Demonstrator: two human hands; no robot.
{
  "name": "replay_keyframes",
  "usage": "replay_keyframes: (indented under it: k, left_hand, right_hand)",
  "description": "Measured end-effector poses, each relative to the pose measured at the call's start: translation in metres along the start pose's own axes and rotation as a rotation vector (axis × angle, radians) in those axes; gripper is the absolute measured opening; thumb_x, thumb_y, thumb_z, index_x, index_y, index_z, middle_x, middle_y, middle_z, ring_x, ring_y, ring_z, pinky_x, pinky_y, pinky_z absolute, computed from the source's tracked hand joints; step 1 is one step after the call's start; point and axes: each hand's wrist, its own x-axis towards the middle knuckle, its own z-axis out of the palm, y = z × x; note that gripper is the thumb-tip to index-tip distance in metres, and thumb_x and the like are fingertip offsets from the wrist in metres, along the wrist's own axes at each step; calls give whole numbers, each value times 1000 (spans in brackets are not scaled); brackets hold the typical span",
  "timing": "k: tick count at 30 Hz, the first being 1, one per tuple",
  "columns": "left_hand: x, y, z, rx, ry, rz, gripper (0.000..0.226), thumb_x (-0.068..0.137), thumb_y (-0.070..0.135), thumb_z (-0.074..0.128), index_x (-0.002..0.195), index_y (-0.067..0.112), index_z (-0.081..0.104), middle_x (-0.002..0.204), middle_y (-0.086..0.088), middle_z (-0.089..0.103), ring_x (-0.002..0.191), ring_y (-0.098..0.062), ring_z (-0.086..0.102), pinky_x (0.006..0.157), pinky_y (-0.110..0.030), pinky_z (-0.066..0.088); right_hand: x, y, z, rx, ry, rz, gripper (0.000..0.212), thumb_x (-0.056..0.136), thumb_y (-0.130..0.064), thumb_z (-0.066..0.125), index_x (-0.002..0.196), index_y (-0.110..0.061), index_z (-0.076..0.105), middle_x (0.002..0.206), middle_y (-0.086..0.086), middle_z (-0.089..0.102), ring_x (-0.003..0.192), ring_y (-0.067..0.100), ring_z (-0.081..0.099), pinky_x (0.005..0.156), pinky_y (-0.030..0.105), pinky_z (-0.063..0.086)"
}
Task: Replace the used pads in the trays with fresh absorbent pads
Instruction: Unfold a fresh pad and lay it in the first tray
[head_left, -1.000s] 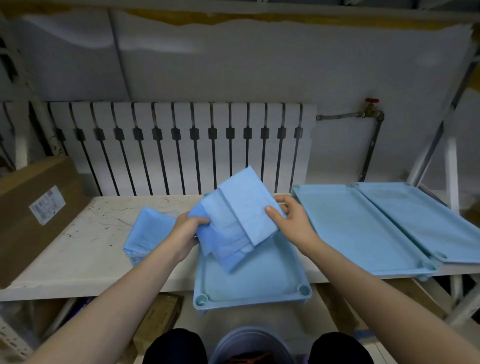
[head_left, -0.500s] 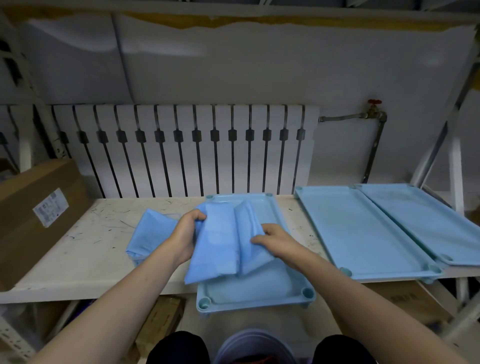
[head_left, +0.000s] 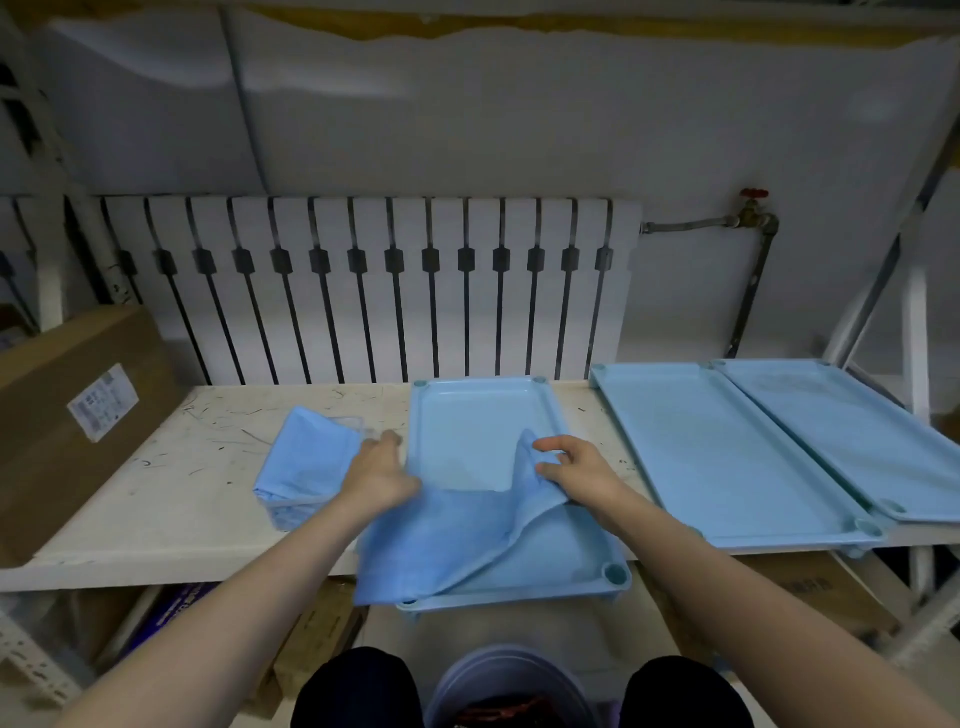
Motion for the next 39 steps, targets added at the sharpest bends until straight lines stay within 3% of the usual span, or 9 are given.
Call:
replay_keyframes:
  k: [5,9,12,18,25,30,32,35,39]
  left_hand:
    - [-21,31,13,-352,-514,265,98,68,41,81,147,34,23,147,3,34,134,-13,38,108,-30,35]
    - [-24,36,7,-637,-507,269,82,57,42,81,131,35,47,128,8,60,117,-8,57,106,-39,43]
    - [-25,37,2,-664,-518,258,73,55,35,86,122,25,58,117,4,68,113,-14,61,103,-39,46]
    - [-20,39,-7,-800,-320,153,17,93,17,58,110,18,62,114,-10,68,104,-24,65,91,-37,53]
    - [2,30,-18,-615,119,-35,32,99,24,36,115,5,56,112,-7,61,102,-25,57,89,-37,44]
    - [11,44,-44,-372,346,1,38,102,25,31,112,-4,54,112,-19,58,106,-35,54,85,-37,40]
    - [15,51,-55,-351,382,30,38,102,25,30,110,-4,54,113,-20,59,106,-36,54,84,-38,40]
    - [17,66,-68,-373,377,52,39,102,25,30,112,-2,56,111,-17,59,106,-35,54,87,-38,42]
    - [15,76,-74,-468,158,79,38,95,45,42,95,11,59,93,-3,63,91,-24,59,79,-30,46]
  right_hand:
    - [-10,-30,11,157,-215,-124,34,90,-4,51,118,-22,59,106,9,65,92,20,63,81,32,51]
    - [-12,-43,11,315,-333,-121,54,74,-1,43,117,-28,61,111,7,60,101,23,59,92,37,50]
    - [-12,-47,10,254,-328,-116,62,66,-2,43,121,-24,60,87,3,49,78,14,50,72,23,49]
    - [-14,-48,4,178,-222,-178,57,82,17,34,122,-15,57,50,-21,54,51,-1,50,52,14,40]
    - [-1,-35,-12,37,71,-126,42,78,11,35,92,-21,59,82,4,62,63,15,48,52,21,35]
    - [2,-28,-23,-120,104,-202,33,79,12,34,76,-14,55,54,-12,49,53,6,42,43,11,31]
    - [4,-29,-26,-141,116,-237,34,78,14,35,74,-14,55,46,-13,44,46,2,38,44,13,31]
    - [6,-35,-32,-100,200,-316,36,76,15,40,76,-17,56,61,-1,52,42,-1,42,46,13,35]
    - [7,-36,-37,-118,213,-450,45,72,16,38,73,-24,58,81,-4,63,63,4,53,58,17,44]
